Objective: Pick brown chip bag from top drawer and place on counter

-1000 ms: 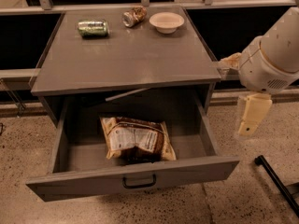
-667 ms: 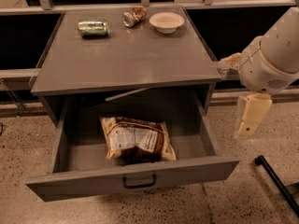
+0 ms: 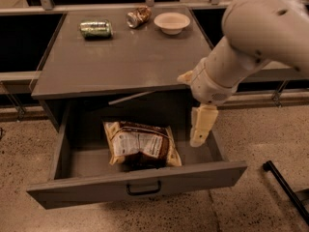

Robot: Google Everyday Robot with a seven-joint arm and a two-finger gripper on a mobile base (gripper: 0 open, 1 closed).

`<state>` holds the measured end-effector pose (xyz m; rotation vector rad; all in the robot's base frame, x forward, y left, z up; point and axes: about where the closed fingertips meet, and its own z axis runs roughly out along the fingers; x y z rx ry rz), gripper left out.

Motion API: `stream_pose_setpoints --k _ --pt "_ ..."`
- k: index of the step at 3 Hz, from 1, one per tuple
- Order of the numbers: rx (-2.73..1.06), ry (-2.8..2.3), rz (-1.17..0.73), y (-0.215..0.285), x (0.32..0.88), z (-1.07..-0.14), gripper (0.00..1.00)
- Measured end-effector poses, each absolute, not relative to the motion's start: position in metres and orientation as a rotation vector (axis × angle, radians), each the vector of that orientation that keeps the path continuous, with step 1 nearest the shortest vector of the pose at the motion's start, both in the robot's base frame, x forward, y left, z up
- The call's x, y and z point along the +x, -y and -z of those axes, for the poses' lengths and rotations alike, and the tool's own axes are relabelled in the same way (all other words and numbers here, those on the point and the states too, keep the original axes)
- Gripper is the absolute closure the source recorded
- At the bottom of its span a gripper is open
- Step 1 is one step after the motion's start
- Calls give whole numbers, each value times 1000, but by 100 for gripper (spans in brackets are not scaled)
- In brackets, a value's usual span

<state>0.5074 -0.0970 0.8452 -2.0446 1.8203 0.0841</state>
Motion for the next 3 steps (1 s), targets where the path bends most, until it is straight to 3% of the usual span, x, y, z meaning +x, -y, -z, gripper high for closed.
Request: stream_pose_setpoints --k 1,3 --pt "-2067 -1790 -248 43 528 -785 11" --pt "-2054 -1766 -425 -2 542 -728 17"
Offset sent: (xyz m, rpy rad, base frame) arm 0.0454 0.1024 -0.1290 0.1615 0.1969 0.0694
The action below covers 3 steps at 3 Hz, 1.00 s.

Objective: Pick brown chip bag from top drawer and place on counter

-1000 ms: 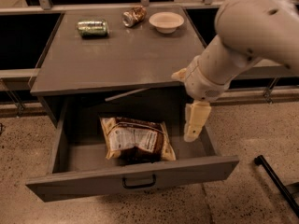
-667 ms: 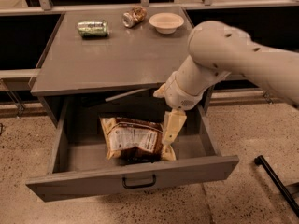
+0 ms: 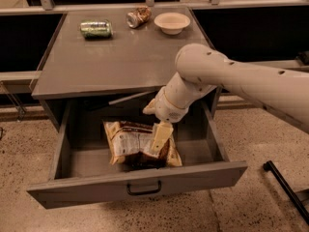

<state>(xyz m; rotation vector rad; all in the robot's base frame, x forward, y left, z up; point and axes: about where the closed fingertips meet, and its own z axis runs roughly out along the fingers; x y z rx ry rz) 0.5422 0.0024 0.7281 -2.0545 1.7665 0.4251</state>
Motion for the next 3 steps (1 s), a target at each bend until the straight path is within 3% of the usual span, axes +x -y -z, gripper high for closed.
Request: stream_pose_setpoints --k 1,2,3 --pt "-2039 -1741 -483 -22 546 -707 17" --pt "-1999 -1724 -518 -33 553 -690 33" --pt "-1950 -1714 -546 -37 559 -679 64"
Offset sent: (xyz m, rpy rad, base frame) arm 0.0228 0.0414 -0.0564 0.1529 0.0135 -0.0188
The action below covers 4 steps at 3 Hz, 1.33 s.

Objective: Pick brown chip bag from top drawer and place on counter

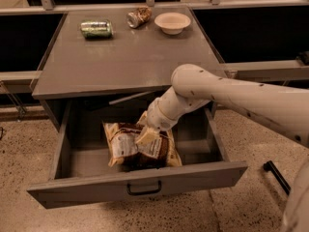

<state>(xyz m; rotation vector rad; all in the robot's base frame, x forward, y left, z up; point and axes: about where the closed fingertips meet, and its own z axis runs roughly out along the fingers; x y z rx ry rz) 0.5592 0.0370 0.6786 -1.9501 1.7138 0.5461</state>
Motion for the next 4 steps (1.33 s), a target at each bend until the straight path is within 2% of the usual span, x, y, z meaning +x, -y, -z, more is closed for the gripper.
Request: stream_pose_setpoints --k 1,2,3,4 --pt "-1905 -1677 -577 -36 558 -682 87" --pt "-1891 -1579 -553 -29 535 -715 100" --pt "-1979 -1368 -409 -18 498 -803 100" --pt "-2072 -1324 -278 -9 504 -860 100"
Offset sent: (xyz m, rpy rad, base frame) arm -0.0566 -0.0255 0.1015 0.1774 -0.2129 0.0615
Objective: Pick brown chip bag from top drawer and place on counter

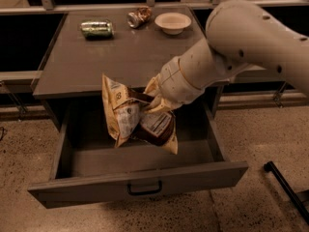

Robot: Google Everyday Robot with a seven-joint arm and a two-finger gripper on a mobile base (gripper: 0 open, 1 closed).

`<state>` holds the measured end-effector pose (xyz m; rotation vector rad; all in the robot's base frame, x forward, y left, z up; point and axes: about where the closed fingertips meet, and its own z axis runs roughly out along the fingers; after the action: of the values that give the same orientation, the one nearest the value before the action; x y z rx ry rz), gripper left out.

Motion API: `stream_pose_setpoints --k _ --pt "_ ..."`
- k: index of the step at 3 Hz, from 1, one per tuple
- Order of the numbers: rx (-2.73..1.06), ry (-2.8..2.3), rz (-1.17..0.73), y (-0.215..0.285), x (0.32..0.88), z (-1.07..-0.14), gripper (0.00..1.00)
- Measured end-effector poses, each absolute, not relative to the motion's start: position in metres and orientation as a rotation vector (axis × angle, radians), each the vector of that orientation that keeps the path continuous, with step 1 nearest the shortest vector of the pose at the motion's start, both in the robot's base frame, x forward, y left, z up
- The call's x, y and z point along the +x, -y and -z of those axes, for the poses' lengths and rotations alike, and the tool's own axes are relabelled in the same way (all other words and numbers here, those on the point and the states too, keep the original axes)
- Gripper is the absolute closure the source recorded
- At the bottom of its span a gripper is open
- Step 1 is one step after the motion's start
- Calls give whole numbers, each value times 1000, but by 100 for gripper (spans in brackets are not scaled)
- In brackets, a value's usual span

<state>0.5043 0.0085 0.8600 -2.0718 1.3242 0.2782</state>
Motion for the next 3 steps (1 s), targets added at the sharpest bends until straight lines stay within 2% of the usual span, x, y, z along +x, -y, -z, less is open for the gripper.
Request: stream_pose_setpoints --k 1,3 --pt "-2157 -1405 -86 -5 557 -915 100" --pt "-2292 -1544 184 -2 657 -948 100"
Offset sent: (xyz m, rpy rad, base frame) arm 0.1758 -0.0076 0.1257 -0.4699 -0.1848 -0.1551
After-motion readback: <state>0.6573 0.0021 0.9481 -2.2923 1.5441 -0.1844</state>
